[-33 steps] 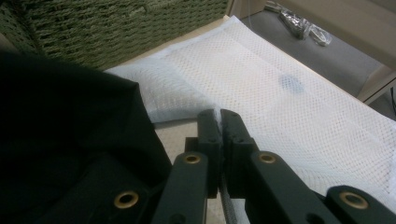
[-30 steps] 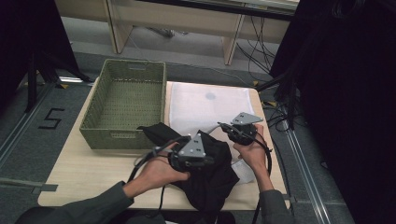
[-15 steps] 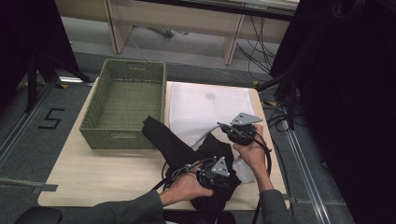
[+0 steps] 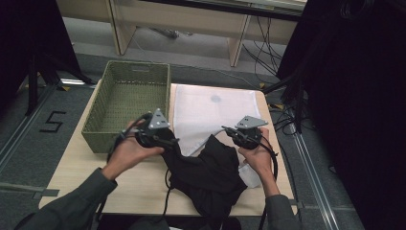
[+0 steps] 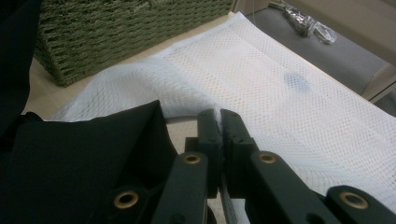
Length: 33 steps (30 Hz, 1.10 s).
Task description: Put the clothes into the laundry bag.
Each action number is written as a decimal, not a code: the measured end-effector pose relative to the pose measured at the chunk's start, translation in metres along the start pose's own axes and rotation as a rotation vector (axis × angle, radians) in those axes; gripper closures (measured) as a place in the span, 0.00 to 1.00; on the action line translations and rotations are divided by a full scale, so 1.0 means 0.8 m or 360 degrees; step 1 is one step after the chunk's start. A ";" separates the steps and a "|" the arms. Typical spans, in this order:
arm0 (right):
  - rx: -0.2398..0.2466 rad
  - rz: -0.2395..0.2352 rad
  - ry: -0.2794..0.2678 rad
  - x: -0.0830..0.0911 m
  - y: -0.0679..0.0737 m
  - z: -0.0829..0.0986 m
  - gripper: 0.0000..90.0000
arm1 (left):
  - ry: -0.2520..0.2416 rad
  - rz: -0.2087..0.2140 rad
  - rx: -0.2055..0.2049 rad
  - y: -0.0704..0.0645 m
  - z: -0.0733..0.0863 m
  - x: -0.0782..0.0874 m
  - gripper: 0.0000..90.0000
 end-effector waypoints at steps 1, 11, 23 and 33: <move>-0.0006 -0.0004 0.0000 -0.001 0.001 0.001 0.98 | 0.0033 -0.0038 -0.0008 0.007 0.006 -0.003 0.33; -0.0018 0.0005 -0.0006 0.000 -0.001 0.002 0.98 | 0.0071 0.0040 0.0048 0.022 0.028 -0.020 0.63; -0.0008 0.0005 -0.0004 0.000 -0.002 0.002 0.98 | -0.0287 0.0413 -0.0027 -0.049 -0.017 0.019 0.95; 0.0007 -0.0010 -0.0021 0.004 0.002 -0.004 0.98 | -0.0085 0.0646 -0.0324 -0.179 -0.014 -0.090 0.93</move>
Point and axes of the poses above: each handheld gripper's, and its own axes: x roughly backward along the jaws, z roughly out of its underside, y roughly to its left, the point moved 1 cm from there along -x, roughly forward along the jaws, and after that the axes turned 4 degrees about z, right-handed, at the moved point
